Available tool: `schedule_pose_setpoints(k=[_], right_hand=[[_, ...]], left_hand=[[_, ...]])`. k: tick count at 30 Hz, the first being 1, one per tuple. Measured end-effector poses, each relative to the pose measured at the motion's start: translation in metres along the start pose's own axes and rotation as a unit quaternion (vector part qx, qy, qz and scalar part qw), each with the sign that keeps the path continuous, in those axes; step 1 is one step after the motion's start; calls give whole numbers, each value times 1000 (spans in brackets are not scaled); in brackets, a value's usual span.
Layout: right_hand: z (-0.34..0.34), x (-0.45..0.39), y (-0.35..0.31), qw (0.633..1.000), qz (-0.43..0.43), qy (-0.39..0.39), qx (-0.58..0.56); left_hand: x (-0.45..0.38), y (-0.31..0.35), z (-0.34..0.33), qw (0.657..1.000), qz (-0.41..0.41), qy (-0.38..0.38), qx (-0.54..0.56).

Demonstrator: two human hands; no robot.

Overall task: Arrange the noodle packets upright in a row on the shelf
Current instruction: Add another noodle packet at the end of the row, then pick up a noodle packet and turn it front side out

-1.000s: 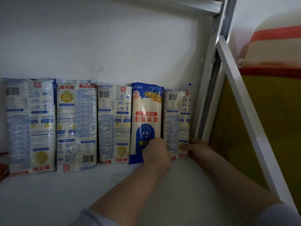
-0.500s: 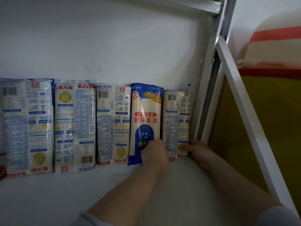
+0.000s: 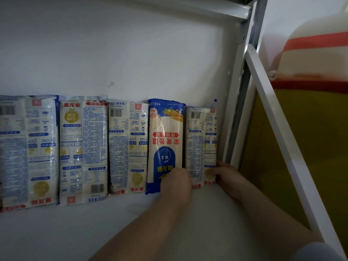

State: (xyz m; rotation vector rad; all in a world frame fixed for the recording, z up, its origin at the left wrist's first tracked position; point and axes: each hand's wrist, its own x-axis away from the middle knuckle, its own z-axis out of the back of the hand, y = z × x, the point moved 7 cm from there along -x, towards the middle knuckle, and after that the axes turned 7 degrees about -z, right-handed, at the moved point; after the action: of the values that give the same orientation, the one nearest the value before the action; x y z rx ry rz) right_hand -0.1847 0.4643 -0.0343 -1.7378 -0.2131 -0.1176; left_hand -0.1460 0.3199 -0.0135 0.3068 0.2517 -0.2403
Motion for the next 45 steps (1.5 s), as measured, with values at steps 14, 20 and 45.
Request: schedule_pose_setpoints(k=[14,20,45], right_hand=[[3,20,-7,967,21,161,196],[-18,70,-33,826,3,196,528],[-230,150,13,691,107,-16,715]], left_hand=[[11,-3,18,995,-24,35,90],[40,-32,51,999,-38,22,12],[181,-264,177,966,173,104,159]])
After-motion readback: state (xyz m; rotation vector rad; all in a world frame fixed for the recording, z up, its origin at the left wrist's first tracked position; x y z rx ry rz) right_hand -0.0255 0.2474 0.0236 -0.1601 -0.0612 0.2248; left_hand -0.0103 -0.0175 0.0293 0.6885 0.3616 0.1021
